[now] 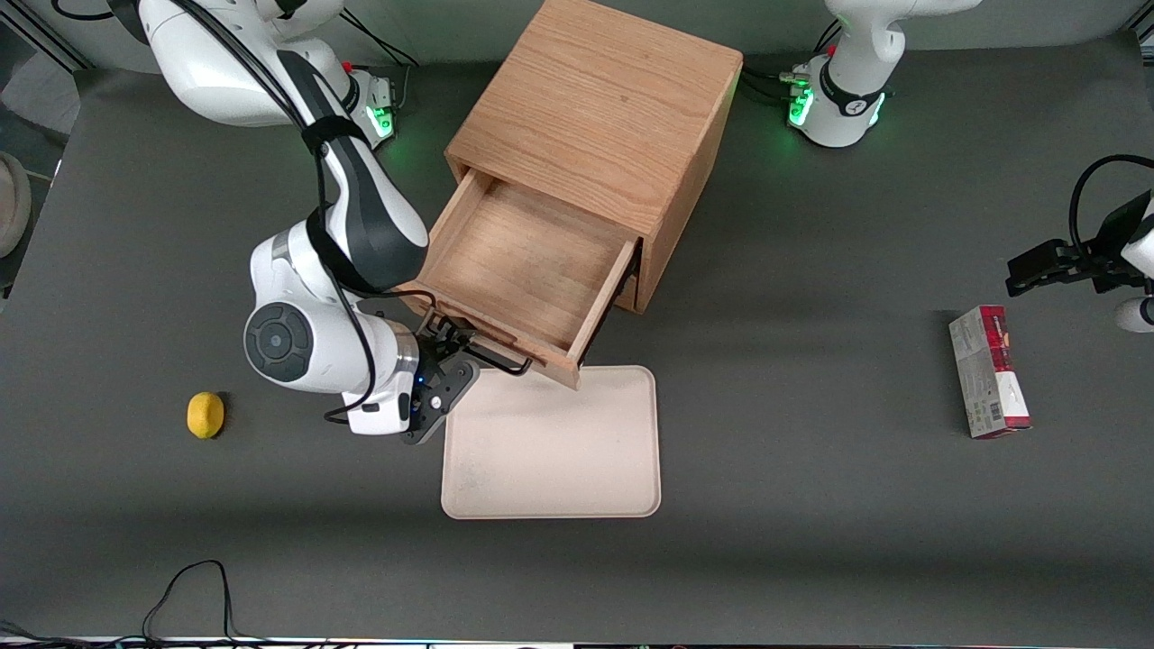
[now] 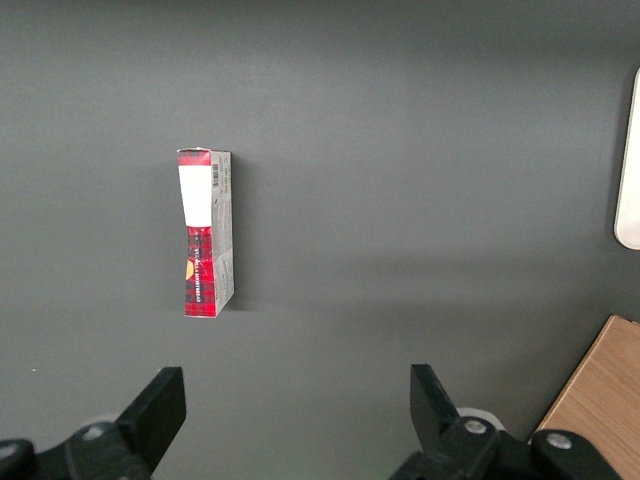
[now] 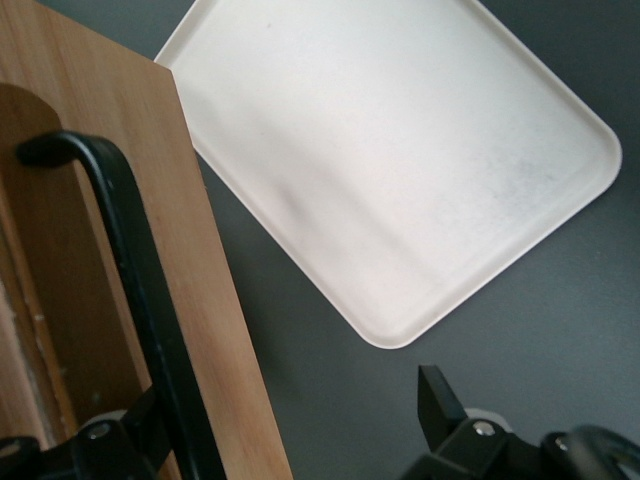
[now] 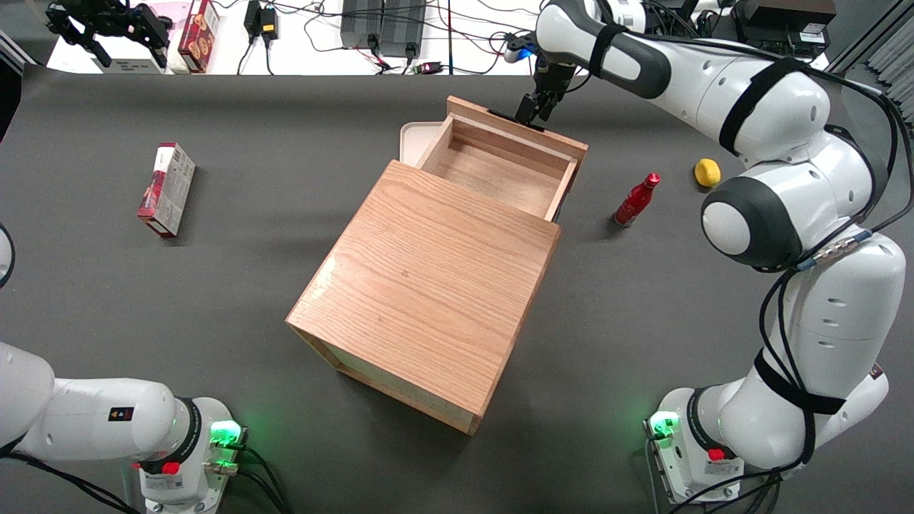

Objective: Open upper drawer

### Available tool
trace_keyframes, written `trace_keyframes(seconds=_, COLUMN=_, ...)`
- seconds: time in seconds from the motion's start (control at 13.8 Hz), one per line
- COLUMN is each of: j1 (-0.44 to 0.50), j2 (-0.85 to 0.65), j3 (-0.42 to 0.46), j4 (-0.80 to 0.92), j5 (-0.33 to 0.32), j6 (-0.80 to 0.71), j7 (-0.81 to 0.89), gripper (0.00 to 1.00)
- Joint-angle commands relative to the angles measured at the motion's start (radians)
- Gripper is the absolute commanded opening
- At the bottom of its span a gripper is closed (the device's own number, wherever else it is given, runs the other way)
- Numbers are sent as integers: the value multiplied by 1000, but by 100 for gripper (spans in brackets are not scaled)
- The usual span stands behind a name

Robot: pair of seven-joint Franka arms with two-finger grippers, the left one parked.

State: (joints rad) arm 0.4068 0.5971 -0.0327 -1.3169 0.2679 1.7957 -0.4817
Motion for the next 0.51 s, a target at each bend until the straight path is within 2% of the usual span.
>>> trace_keyframes(seconds=0.0, j1=-23, j2=29, j3=5, j4=45, j5=19, j6=-18, j7=-41, gripper=100)
trace_keyframes(seconds=0.44, j1=-40, j2=59, j3=5, j4=99, j5=19, j6=-18, j7=-41, gripper=100)
